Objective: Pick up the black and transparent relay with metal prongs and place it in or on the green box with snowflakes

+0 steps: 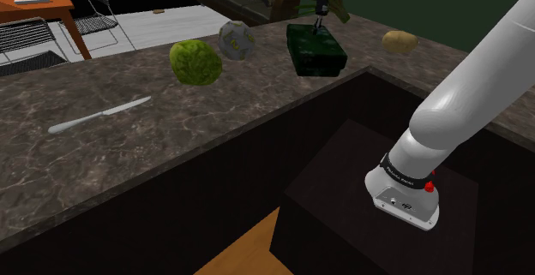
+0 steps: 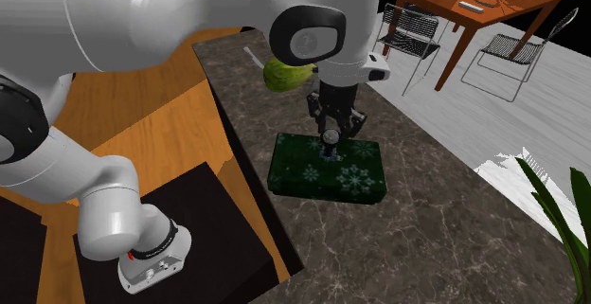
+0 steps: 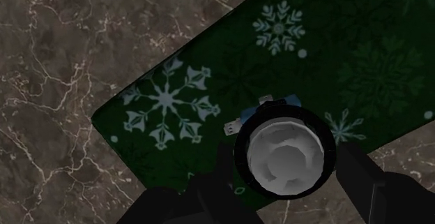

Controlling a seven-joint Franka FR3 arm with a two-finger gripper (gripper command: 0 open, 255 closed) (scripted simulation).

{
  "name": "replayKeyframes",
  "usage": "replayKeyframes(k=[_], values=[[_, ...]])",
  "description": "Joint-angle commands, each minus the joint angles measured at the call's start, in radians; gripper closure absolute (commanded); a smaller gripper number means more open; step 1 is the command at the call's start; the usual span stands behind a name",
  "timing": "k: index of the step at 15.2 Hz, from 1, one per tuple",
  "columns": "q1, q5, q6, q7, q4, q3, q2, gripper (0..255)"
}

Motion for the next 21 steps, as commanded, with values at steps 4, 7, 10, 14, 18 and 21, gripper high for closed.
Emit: replayKeyframes(k=[4, 7, 10, 14, 18, 21], values=[[0.0, -0.001, 0.012, 0.001, -0.016, 0.0, -0.004, 255], [0.0, -0.001, 0.012, 0.001, -0.016, 0.0, -0.004, 255], [0.0, -0.001, 0.012, 0.001, -0.016, 0.0, -0.004, 0], [0.001, 0.0, -0.022, 0.001, 0.02, 0.001, -0.002, 0], [0.002, 0.003, -0.118, -0.002, 0.131, 0.002, 0.012, 0], [0.002, 0.003, -0.118, -0.002, 0.131, 0.002, 0.012, 0]])
